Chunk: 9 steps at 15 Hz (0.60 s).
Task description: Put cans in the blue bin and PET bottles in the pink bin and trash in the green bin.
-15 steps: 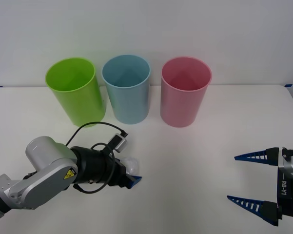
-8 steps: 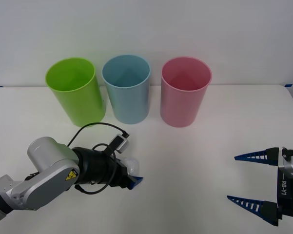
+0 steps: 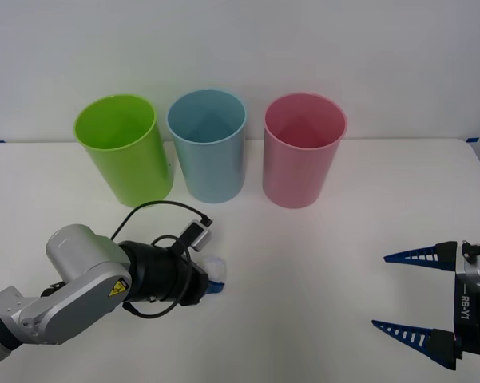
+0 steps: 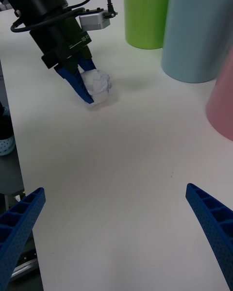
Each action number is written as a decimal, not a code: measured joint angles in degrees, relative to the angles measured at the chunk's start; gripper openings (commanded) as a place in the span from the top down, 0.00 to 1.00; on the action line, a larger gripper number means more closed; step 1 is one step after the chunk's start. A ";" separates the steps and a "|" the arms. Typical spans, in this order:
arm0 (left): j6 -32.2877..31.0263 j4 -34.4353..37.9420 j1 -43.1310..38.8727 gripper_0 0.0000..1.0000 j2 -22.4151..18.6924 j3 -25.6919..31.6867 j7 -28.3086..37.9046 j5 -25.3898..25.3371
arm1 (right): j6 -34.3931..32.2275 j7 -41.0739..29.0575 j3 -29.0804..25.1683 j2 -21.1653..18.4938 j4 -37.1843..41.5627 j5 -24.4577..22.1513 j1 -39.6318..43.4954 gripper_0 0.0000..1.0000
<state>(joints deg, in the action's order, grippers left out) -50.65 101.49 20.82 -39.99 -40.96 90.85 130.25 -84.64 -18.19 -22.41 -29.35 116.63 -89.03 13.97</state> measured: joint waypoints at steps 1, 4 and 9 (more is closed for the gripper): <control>0.00 0.00 0.01 0.90 -0.02 0.00 -0.05 0.01 | 0.00 0.00 0.00 0.00 0.00 0.00 0.00 0.00; -0.03 0.00 0.01 0.92 0.00 -0.02 -0.14 0.01 | 0.00 0.00 0.00 0.00 0.00 0.00 0.00 0.00; 0.25 -0.05 0.04 0.92 0.00 0.02 -0.14 -1.58 | 0.00 0.00 0.00 0.00 0.00 0.00 0.00 0.00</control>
<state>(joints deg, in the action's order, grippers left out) -50.40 101.44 20.85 -39.99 -40.93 90.71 128.67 -84.64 -18.19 -22.41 -29.35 116.63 -89.03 13.97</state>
